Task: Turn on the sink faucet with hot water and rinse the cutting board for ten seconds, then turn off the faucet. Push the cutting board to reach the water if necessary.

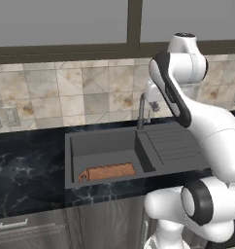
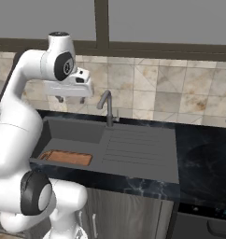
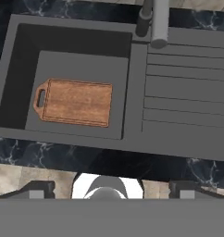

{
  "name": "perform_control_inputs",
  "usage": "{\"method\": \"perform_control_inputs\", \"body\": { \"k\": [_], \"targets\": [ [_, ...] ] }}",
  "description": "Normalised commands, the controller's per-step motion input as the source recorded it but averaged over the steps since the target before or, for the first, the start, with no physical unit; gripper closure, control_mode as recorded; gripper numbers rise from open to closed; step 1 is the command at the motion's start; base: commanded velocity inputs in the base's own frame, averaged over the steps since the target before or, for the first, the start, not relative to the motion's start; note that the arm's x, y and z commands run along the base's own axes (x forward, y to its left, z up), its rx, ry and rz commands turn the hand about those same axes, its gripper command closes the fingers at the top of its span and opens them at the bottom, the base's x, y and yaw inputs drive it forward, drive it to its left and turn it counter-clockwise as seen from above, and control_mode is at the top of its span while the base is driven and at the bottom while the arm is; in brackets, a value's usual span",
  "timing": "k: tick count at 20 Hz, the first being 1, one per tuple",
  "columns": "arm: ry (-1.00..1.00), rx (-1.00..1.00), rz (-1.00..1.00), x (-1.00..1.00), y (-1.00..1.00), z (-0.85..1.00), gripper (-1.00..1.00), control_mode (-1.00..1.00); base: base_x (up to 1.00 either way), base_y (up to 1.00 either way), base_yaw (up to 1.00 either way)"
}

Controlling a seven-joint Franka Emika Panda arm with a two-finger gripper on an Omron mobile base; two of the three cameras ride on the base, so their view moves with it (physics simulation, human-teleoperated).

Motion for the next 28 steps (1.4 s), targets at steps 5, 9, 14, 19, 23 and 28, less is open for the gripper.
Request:
{"method": "perform_control_inputs", "body": {
  "k": [5, 9, 14, 19, 23, 28],
  "targets": [
    [0.07, 0.05, 0.00, 0.07, -0.43, 0.05, -1.00, -1.00, 0.00, 0.00, 0.00],
    [0.00, 0.01, 0.00, 0.20, -0.28, -0.26, -1.00, -1.00, 0.00, 0.00, 0.00],
    [0.00, 0.00, 0.00, 0.32, -0.07, -0.34, -1.00, -1.00, 0.00, 0.00, 0.00],
    [0.00, 0.00, 0.00, 0.43, 0.00, -0.30, -1.00, -1.00, 0.00, 0.00, 0.00],
    [0.00, 0.00, 0.00, 0.46, 0.00, -0.31, -1.00, -1.00, 0.00, 0.00, 0.00],
    [0.00, 0.00, 0.00, 0.41, 0.00, -0.32, -1.00, -1.00, 0.00, 0.00, 0.00]
  ]
}}
